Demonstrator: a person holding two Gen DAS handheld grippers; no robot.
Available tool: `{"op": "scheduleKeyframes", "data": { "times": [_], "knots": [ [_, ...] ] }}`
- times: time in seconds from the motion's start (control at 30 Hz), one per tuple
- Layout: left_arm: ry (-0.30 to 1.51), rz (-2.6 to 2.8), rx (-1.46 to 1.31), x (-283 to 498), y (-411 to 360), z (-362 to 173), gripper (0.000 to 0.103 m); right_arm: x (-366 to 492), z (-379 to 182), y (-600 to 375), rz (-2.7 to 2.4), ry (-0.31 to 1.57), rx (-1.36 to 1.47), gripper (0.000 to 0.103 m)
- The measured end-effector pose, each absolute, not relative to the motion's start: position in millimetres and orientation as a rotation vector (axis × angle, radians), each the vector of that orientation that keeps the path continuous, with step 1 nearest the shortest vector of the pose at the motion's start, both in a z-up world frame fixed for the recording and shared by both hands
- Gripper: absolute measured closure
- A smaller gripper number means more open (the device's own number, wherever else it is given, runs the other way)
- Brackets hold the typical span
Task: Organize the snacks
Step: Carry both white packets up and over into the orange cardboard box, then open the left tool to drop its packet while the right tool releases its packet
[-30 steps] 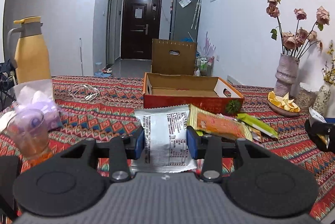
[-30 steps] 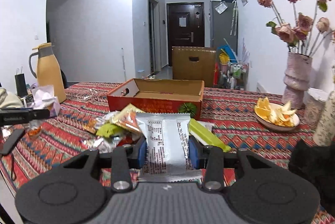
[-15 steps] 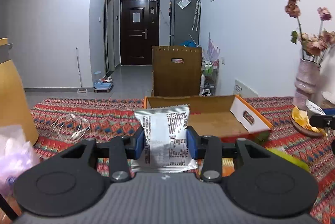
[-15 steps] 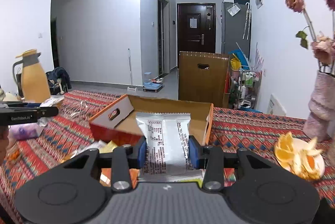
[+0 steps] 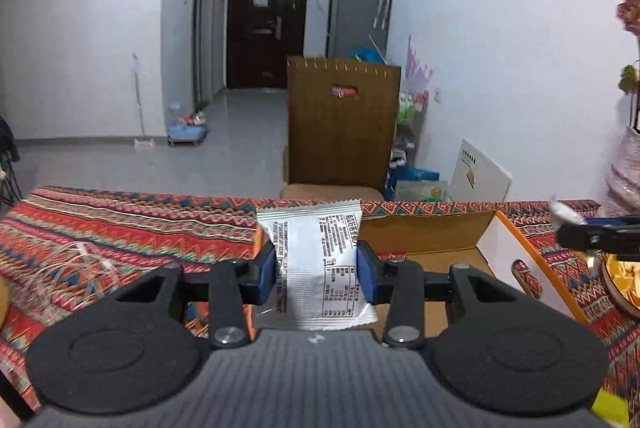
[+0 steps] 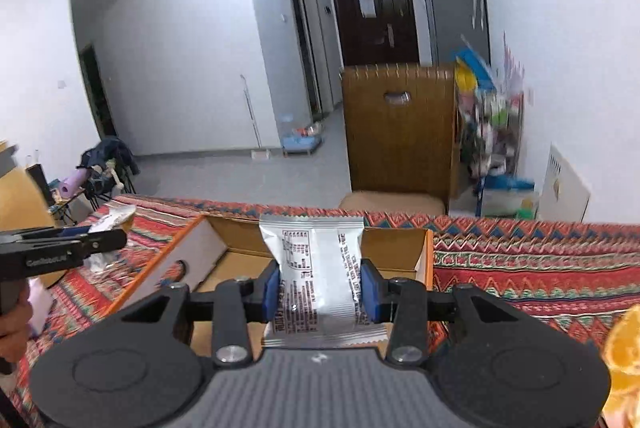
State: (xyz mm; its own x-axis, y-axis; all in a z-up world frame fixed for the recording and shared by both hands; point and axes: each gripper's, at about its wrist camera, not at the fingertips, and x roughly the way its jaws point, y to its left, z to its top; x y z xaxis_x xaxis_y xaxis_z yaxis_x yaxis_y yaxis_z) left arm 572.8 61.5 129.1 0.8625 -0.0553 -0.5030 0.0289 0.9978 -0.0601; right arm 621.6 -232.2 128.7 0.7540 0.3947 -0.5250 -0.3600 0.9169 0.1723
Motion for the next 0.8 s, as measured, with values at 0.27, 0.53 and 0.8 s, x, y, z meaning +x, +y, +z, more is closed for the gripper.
{"op": "scheduleKeyframes", "data": {
  "times": [0.27,0.53,0.8],
  "knots": [
    [0.743,-0.034,-0.052,676,58,82,0.062,731,79,-200,0.301,0.790,-0.046,0.063],
    [0.822,-0.025,0.045,700,54,47,0.058,765,39,-165,0.228,0.903,-0.251,0.051],
    [0.834,-0.053,0.002,696,54,64,0.047,757,49,-162,0.240,0.882,-0.274,0.033]
  ]
}}
